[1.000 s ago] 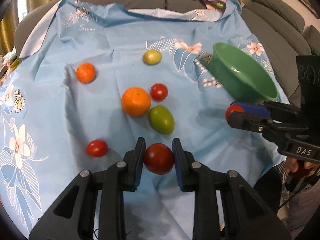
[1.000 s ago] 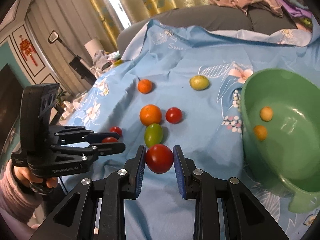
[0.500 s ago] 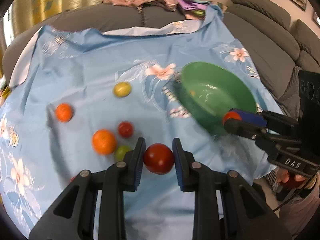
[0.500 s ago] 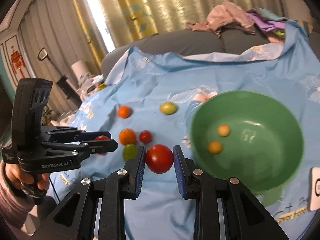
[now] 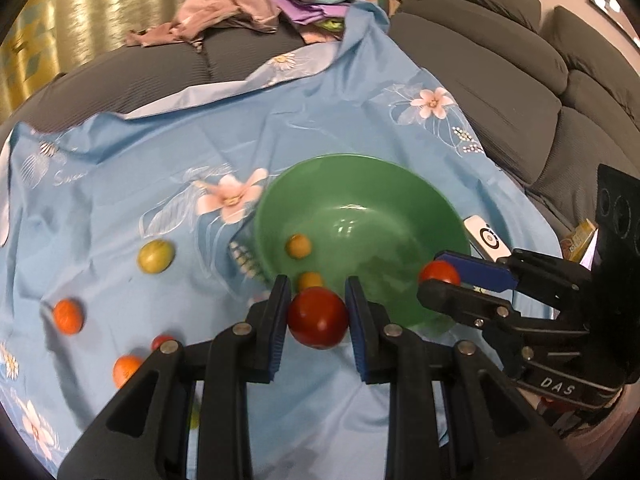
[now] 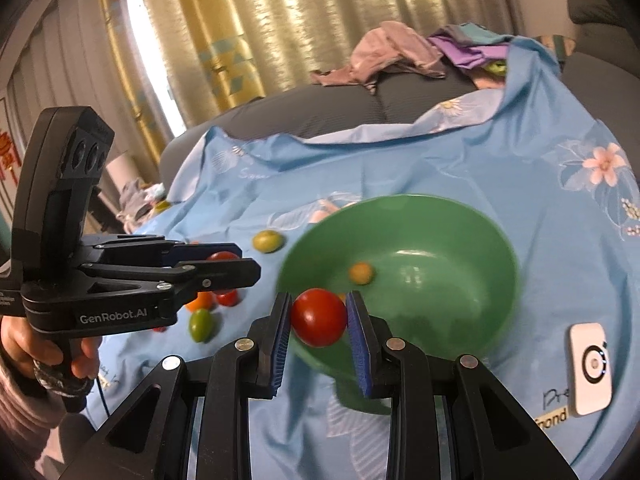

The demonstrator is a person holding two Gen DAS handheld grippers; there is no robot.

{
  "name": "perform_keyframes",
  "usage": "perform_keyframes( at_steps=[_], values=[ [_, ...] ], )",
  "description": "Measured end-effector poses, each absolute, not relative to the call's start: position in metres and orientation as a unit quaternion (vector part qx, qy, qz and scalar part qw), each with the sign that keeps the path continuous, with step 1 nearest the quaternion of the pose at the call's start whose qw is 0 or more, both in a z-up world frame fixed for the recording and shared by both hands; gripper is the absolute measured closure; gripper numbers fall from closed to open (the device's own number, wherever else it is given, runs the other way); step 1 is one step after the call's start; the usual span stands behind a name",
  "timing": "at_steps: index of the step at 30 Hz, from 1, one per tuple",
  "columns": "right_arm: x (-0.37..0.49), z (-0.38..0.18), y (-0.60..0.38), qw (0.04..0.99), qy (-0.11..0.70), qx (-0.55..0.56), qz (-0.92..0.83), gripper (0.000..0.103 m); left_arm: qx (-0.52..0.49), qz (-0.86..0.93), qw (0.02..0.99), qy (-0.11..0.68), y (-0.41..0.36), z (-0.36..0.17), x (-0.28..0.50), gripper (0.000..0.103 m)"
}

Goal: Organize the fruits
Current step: 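Carry both red cherry tomatoes over the green bowl and open both tools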

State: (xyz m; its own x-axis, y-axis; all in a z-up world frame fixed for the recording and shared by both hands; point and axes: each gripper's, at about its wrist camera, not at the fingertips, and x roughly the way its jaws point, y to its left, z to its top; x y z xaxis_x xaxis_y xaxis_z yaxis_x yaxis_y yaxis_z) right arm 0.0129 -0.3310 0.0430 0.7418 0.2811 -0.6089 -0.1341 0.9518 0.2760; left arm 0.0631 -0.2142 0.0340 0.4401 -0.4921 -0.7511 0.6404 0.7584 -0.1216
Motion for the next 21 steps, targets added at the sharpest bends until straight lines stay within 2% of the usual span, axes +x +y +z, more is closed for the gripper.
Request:
perform_keyframes(
  at_steps=[10,21],
  values=[
    [0.013,0.036,-0.348,0.928,0.346,0.11,0.082,0.073,0.126,-0.345,0.83,0.421,-0.249,0.016,0.072,0.075],
    [0.015,0.031,-0.352,0.925,0.357,0.109,0.072,0.073,0.141,-0.336,0.826,0.43,-0.253,0.002,0.075,0.075]
  ],
)
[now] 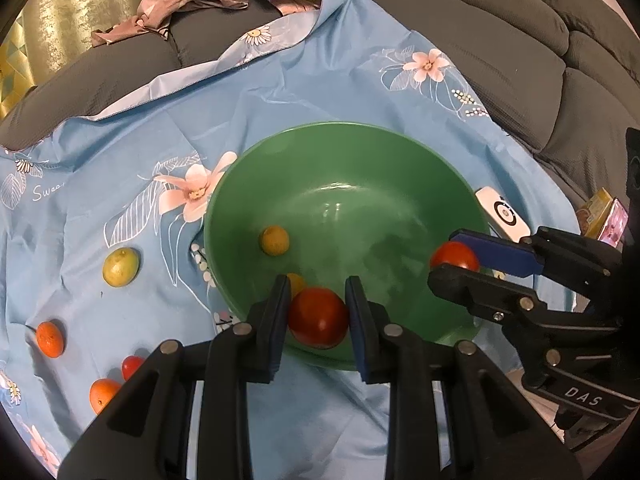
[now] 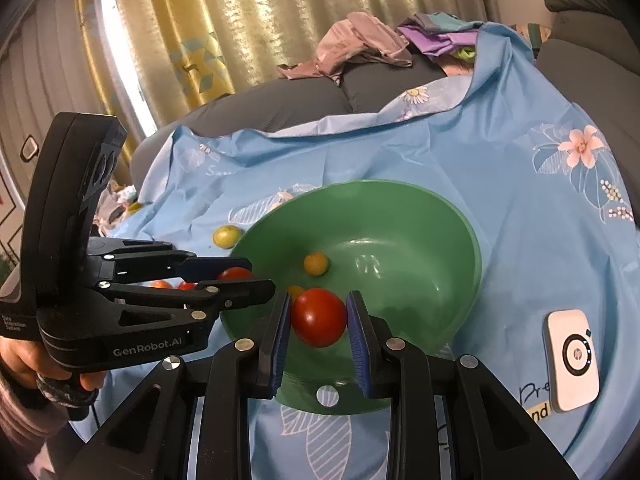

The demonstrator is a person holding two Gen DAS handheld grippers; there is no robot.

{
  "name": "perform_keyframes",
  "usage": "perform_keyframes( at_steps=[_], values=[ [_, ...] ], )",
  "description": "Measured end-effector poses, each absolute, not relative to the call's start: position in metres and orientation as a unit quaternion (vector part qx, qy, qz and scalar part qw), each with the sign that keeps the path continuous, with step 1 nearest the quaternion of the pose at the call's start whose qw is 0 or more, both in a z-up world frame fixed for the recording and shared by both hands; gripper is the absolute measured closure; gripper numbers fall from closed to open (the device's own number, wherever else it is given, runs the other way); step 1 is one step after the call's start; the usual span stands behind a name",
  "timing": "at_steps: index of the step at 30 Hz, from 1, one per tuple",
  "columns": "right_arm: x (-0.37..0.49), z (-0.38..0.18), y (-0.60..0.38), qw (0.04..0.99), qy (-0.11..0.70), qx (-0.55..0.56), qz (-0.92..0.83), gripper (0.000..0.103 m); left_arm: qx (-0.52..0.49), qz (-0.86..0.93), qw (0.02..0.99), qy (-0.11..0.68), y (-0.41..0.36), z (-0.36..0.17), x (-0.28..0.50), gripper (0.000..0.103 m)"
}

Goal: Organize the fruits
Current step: 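Carry both red cherry tomatoes over the green bowl and open both tools, then withdraw both open tools from the bowl toward the remaining fruits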

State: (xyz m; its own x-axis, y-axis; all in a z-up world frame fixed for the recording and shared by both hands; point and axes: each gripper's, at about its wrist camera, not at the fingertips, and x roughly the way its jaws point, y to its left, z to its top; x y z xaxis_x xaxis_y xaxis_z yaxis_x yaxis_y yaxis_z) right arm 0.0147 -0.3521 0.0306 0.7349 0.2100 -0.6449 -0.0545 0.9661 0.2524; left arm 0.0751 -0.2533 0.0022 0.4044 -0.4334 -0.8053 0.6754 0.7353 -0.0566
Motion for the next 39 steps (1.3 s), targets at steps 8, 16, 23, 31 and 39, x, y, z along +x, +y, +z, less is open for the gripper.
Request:
perform_keyframes(
  at_steps=[8,16,23,31,39],
  values=[
    [0.014,0.032,-0.351,0.925,0.364,0.1,0.048,0.066,0.137,-0.324,0.835,0.423,-0.248,0.007,0.074,0.039],
    [0.005,0.042,-0.338,0.929,0.359,0.079,0.044,0.064,0.129,-0.304,0.85,0.411,-0.222,0.018,0.057,0.018],
    [-0.008,0.057,-0.312,0.934,0.349,0.053,0.059,0.064,0.122,-0.264,0.864,0.41,-0.18,0.023,0.031,0.012],
    [-0.019,0.07,-0.274,0.935,0.343,0.018,0.087,0.063,0.103,-0.219,0.884,0.401,-0.128,0.032,0.003,0.006],
    [-0.026,0.08,-0.238,0.934,0.339,-0.007,0.112,0.062,0.082,-0.187,0.896,0.395,-0.084,0.036,-0.016,0.001]
  ],
)
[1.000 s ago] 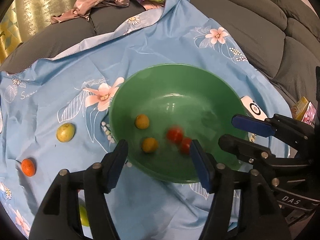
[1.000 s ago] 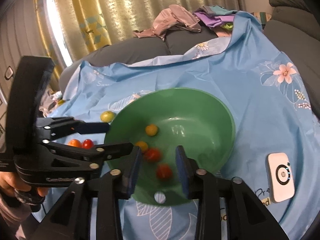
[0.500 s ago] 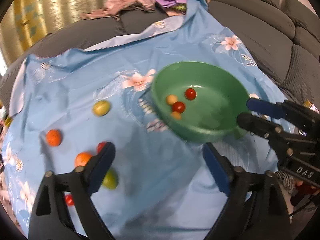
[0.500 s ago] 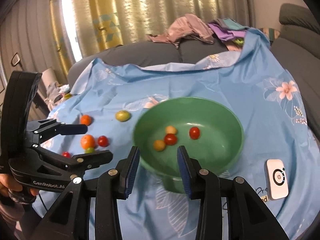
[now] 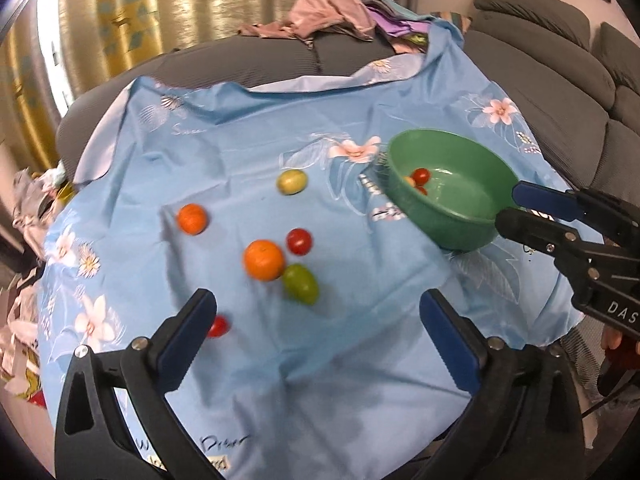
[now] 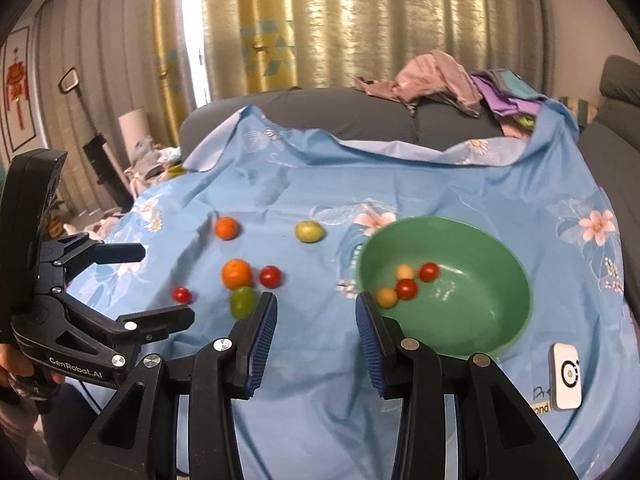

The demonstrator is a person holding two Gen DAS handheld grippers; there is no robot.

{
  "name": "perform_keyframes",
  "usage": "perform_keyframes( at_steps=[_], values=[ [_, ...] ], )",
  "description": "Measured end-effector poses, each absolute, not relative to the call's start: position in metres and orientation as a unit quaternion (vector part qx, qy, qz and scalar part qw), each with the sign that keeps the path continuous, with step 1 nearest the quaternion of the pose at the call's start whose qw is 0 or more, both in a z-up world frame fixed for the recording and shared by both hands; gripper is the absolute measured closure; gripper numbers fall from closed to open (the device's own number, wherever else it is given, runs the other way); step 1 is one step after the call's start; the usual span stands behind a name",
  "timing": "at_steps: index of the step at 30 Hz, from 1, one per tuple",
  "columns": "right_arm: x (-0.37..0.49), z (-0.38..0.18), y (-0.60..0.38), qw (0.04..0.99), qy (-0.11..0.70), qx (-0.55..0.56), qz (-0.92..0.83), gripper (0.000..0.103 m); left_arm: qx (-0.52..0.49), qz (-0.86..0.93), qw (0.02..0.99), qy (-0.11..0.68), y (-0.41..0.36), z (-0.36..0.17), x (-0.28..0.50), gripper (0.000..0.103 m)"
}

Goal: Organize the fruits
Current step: 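Withdraw both open tools from the bowl toward the remaining fruits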

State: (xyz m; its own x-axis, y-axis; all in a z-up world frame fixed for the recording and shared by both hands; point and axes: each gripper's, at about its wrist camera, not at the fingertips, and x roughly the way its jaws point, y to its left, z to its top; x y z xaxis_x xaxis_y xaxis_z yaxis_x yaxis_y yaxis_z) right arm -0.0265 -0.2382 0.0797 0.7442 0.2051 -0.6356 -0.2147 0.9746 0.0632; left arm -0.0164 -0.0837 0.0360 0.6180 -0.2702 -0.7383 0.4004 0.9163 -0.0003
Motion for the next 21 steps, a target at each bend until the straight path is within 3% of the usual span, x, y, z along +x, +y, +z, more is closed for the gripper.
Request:
perform_keyframes(
  at_steps=[5,21],
  values=[
    [-0.028,0.081,-0.22,0.93,0.344,-0.018,0.128,0.057,0.062,-0.171,0.901,0.394,-0.058,0.035,-0.027,0.001],
    [-0.012,0.041,-0.186,0.893,0.416,0.004,0.171,0.057,0.006,-0.124,0.901,0.416,0.02,-0.001,-0.042,0.001]
  ],
)
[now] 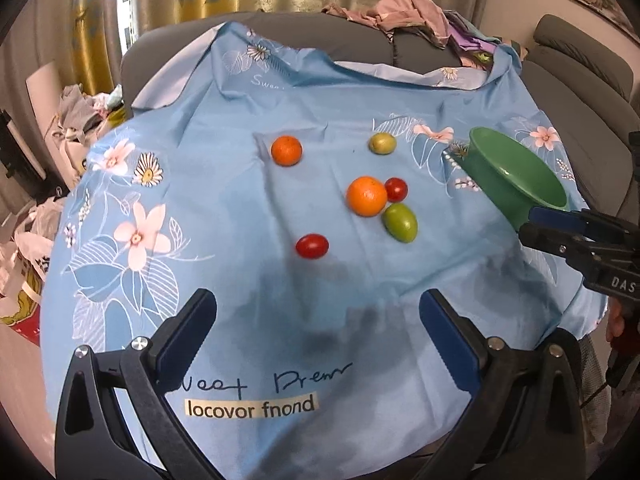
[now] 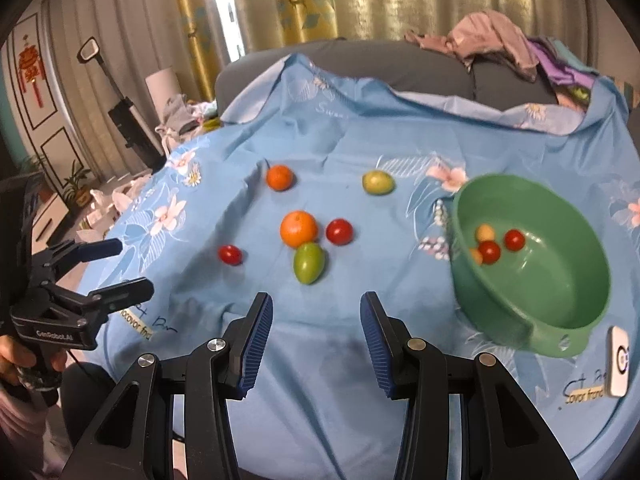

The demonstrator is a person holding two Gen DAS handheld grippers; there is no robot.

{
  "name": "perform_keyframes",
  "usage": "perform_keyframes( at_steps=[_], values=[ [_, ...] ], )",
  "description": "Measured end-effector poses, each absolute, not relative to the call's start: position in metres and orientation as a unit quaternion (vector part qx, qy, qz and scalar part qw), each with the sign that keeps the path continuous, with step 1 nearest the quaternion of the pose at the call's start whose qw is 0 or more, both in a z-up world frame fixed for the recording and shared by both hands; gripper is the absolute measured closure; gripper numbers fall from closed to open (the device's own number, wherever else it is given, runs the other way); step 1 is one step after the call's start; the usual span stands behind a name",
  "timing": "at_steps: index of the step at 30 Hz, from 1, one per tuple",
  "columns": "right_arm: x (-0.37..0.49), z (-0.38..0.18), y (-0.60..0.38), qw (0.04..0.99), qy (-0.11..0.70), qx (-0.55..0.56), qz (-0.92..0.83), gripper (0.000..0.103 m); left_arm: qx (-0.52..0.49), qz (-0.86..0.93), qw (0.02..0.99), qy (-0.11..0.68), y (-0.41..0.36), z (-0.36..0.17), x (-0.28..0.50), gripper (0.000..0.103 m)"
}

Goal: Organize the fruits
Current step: 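Withdraw both open tools from the bowl toward the remaining fruits, then grasp a red cherry tomato with the left tool while the right tool grasps another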

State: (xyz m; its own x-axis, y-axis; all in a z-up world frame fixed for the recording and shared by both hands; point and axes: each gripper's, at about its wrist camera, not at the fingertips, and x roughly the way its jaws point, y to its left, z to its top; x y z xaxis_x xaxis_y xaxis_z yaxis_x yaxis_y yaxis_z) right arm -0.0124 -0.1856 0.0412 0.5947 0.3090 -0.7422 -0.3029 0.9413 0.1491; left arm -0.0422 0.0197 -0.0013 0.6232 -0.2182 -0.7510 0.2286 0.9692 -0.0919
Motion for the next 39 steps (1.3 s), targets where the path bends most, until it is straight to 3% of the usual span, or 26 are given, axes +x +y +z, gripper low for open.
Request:
perform_keyframes(
  at_steps=[10,19,21,26,29,39],
  values=[
    [0.003,0.023,-0.182,0.88,0.443,0.011,0.17,0.057,0.003,-0.159,0.894,0.419,0.016,-0.016,-0.022,0.005],
    [0.016,0.008,-0.186,0.872,0.457,0.023,0.174,0.057,0.03,-0.184,0.879,0.439,0.0,-0.034,0.019,0.025],
    [0.019,0.006,-0.188,0.871,0.458,0.025,0.175,0.057,0.037,-0.188,0.876,0.443,-0.004,-0.036,0.027,0.037],
    [0.025,0.0,-0.193,0.869,0.462,0.032,0.177,0.057,0.075,-0.184,0.865,0.461,-0.012,-0.048,0.049,0.039],
    [0.028,-0.004,-0.195,0.867,0.463,0.036,0.18,0.057,0.092,-0.187,0.856,0.473,-0.014,-0.055,0.057,0.048],
    [0.04,-0.014,-0.2,0.863,0.467,0.046,0.185,0.057,0.145,-0.191,0.833,0.498,-0.019,-0.07,0.067,0.06]
  ],
)
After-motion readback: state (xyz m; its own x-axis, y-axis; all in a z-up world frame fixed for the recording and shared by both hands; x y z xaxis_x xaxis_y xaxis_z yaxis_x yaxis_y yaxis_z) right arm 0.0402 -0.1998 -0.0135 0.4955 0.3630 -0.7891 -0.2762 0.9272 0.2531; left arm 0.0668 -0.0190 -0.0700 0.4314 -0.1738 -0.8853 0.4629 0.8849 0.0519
